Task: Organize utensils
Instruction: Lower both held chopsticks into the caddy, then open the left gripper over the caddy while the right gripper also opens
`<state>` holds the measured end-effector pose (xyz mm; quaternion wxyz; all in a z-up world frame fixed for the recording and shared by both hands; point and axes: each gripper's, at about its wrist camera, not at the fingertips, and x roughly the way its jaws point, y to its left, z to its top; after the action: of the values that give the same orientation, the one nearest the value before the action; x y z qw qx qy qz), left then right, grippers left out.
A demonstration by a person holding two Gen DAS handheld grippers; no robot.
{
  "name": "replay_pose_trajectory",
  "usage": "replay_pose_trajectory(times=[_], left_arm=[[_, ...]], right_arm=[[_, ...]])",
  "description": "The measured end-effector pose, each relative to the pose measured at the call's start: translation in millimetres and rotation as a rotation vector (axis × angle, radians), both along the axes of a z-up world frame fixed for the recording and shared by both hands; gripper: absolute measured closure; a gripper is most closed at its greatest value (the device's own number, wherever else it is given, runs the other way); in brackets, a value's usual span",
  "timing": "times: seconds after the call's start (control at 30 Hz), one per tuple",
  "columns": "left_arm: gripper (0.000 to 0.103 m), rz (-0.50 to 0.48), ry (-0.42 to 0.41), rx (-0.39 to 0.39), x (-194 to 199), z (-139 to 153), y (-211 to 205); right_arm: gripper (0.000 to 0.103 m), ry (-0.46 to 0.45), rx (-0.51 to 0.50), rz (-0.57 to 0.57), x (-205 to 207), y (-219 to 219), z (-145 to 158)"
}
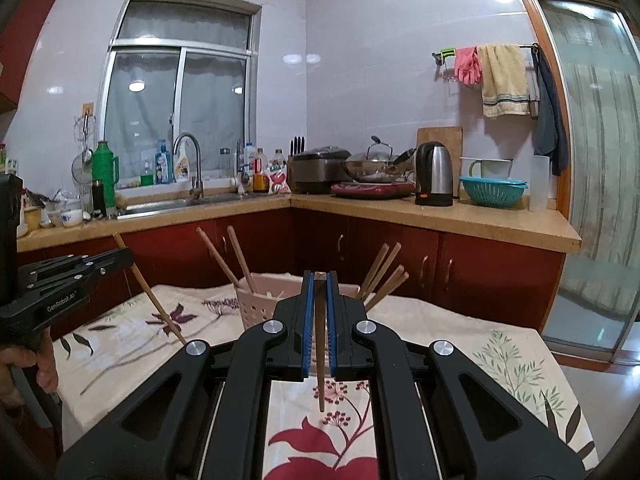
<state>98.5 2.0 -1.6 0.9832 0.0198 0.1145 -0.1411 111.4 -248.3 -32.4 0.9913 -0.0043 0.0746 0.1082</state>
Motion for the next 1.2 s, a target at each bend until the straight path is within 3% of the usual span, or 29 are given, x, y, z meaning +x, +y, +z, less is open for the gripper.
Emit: replay_pose_trajectory(times=[0.43,0.7,0.9,1.2], left_arm=[[0.096,-0.02,-0.166,-0.004,15,50,-7],[0.096,-0.012,-0.243,-0.013,33,68,-11],[0.096,-0.011,-0.241,-0.02,58,63,-14],[0.096,-0.004,-0.161,-0.033,91,28,-17]], right_arm=[[0.097,-0.157,0.003,0.001,12,-4,53],[0.097,-0.214,0.01,0.007,31,-5,71],[0.097,-0.22,0.009,0.011,57,-5,71],[0.097,-0.147,0.017,0.024,100,2,36]])
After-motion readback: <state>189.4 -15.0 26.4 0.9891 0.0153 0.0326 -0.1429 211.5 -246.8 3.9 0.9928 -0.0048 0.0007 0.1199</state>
